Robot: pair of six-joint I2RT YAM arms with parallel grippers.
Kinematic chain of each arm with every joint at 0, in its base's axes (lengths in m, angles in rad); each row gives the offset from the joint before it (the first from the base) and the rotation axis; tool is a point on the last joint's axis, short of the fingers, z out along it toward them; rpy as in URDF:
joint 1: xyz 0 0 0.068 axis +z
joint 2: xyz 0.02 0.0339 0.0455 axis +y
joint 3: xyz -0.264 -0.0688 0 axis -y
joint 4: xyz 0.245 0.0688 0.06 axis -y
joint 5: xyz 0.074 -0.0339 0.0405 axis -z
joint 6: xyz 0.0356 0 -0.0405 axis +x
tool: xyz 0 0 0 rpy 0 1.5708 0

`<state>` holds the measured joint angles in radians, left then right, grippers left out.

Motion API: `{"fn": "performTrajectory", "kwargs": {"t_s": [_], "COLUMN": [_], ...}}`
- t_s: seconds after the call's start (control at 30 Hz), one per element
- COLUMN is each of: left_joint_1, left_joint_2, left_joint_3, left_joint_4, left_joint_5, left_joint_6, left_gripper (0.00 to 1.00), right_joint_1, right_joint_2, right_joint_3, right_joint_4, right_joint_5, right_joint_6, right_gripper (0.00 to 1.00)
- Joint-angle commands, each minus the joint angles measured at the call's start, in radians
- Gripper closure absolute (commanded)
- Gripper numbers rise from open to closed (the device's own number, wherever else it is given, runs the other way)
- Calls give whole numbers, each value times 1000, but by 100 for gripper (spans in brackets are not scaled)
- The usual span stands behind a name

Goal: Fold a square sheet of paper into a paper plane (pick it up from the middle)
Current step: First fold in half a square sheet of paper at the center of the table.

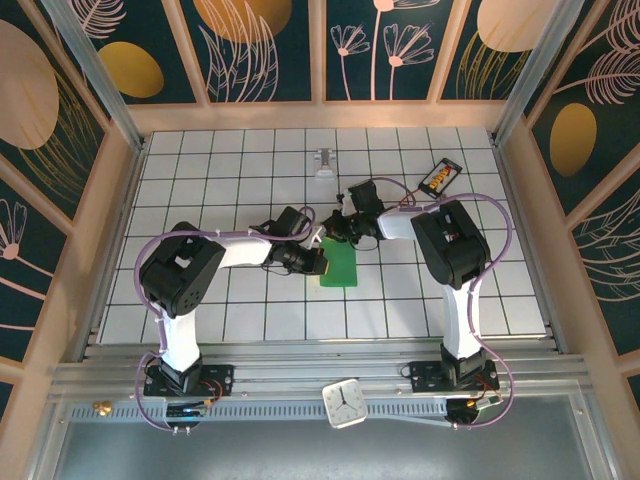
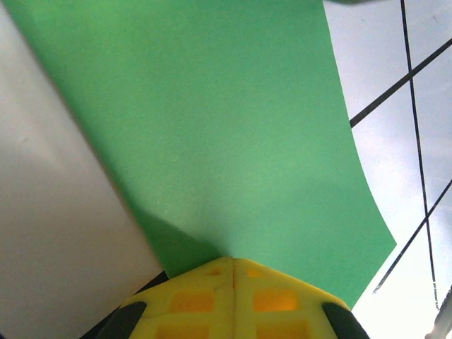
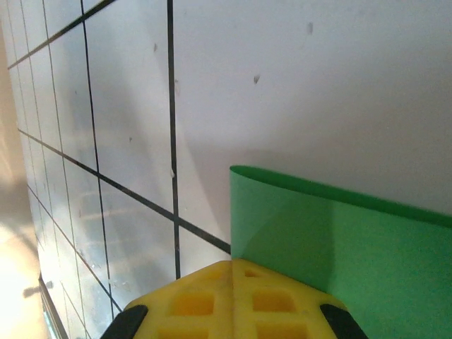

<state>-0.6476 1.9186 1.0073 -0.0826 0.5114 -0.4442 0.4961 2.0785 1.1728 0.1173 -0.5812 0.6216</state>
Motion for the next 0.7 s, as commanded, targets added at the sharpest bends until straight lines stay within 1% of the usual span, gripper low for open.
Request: {"fn": "performTrajectory", "kwargs": {"t_s": [0.0, 0.23, 0.37, 0.67], "left_joint_1": [-13, -22, -23, -23], "left_joint_2": [111, 111, 89, 54], "left_joint_3": [-75, -88, -91, -75], "left_joint_4": [-243, -262, -267, -290], "left_joint_5": [-174, -177, -152, -75], "left_joint_6": [60, 98, 113, 152], "left_gripper": [100, 100, 100, 100], "right_joint_1": [-29, -56, -86, -113], "right_joint_2": [39, 76, 85, 4], "right_joint_3": [23, 74, 91, -11], "right_joint_4": [20, 3, -4, -1], "right_joint_5": [66, 92, 96, 103], "right_joint_6": [10, 12, 9, -1], "right_gripper": [100, 100, 100, 100]}}
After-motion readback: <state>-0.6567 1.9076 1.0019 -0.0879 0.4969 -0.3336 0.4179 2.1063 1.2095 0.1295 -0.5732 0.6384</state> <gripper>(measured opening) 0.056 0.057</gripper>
